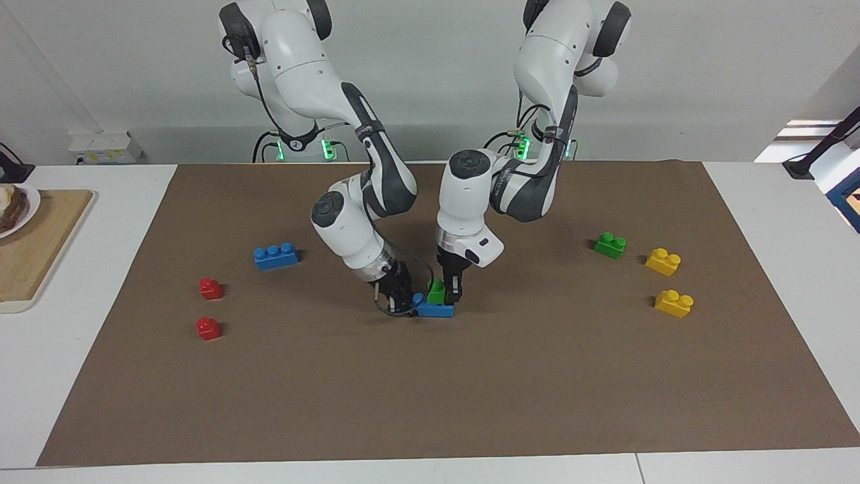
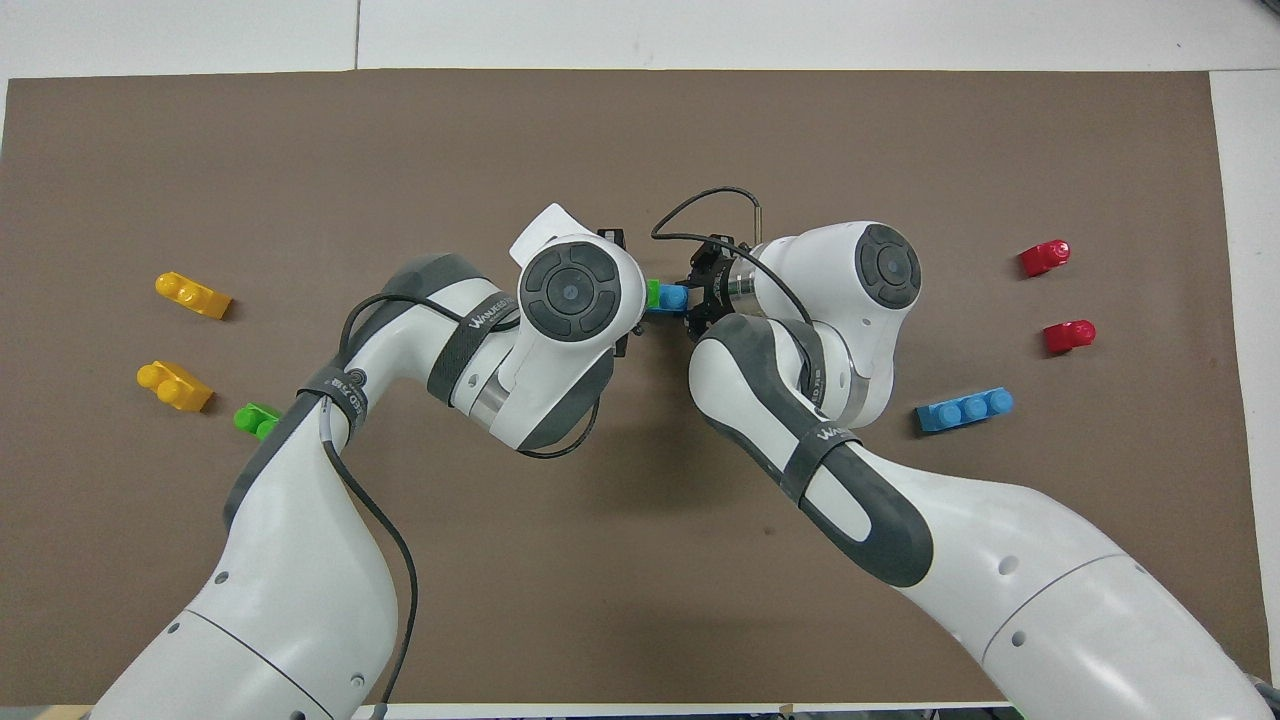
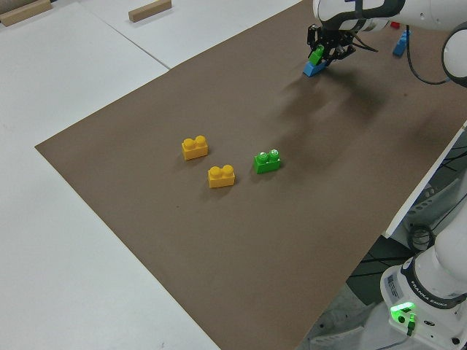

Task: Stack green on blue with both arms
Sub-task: 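Press the green brick onto the blue brick held by the right gripper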

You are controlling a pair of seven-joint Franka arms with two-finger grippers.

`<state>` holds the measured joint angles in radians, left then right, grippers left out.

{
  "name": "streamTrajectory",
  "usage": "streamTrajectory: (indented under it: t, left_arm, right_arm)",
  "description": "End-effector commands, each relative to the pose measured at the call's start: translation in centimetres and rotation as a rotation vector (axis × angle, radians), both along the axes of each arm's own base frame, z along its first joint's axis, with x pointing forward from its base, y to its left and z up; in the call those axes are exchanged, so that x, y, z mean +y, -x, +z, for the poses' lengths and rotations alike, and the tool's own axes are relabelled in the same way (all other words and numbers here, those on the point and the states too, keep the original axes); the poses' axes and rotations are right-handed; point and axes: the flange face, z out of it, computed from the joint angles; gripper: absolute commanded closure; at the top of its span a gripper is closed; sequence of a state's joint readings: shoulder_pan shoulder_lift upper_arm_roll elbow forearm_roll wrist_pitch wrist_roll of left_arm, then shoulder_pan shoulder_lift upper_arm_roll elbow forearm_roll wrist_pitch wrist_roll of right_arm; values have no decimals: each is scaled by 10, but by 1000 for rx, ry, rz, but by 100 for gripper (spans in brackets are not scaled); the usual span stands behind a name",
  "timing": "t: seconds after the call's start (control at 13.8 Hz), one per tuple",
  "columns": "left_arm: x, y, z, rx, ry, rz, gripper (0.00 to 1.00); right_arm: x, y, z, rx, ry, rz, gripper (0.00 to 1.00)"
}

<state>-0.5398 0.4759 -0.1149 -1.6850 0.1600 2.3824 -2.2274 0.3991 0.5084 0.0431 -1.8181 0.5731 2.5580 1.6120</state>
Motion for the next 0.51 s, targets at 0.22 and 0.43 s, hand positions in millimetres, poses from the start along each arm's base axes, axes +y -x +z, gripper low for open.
streamTrajectory:
  t: [0.22,0.43]
  left_arm:
    - [1,2,-15,-22,-32,8,100]
    - [1,2,-19,-32,-39,-2,100]
  right_arm:
    - [-9,8,-19,7,5,4,100]
    - [-9,8,-19,7,4,4,100]
